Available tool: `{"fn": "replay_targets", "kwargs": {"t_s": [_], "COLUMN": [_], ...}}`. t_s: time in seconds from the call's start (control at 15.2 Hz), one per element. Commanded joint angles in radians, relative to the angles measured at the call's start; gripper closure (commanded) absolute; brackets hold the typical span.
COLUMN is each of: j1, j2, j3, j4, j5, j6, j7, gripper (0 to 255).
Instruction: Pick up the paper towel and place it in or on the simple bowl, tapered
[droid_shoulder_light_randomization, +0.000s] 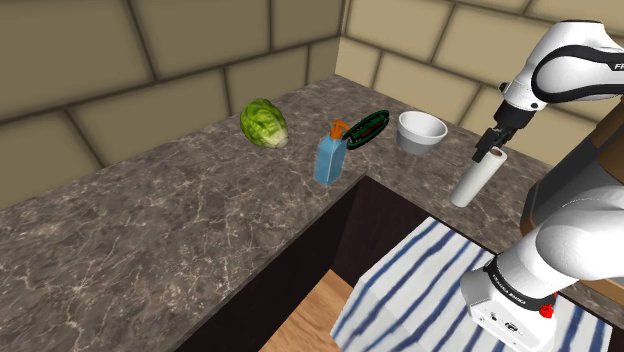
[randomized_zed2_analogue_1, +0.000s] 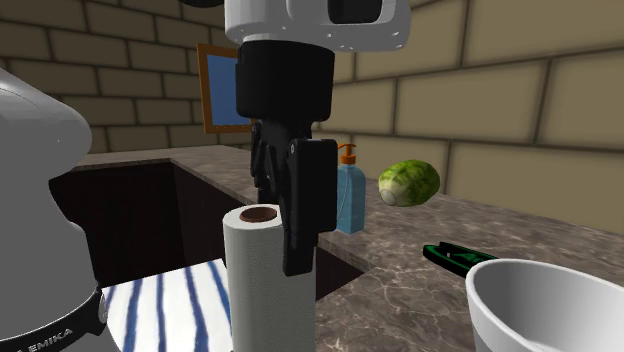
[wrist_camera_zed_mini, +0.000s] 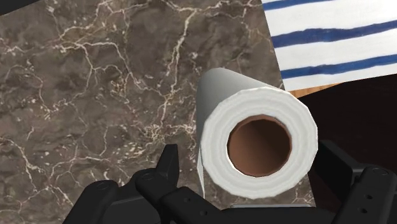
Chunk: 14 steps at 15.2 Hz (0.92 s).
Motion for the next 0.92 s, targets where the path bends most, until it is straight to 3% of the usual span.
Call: {"fn": "replay_targets", "kwargs": {"t_s": [0.0,0.07,0.66,0.86], "j1": [0.000,0.000,0.000,0.003], "j2": [0.000,0.000,0.000,-0.016], "j3": [0.000,0.000,0.000,0.015], "j4": [0.000,0.000,0.000,0.031], "j5": [0.000,0.000,0.000,0.013], "j6": [0.000,0.000,0.000,-0.046], "j7": [0.000,0.000,0.000,0.000], "gripper": [0,255,255,255]}}
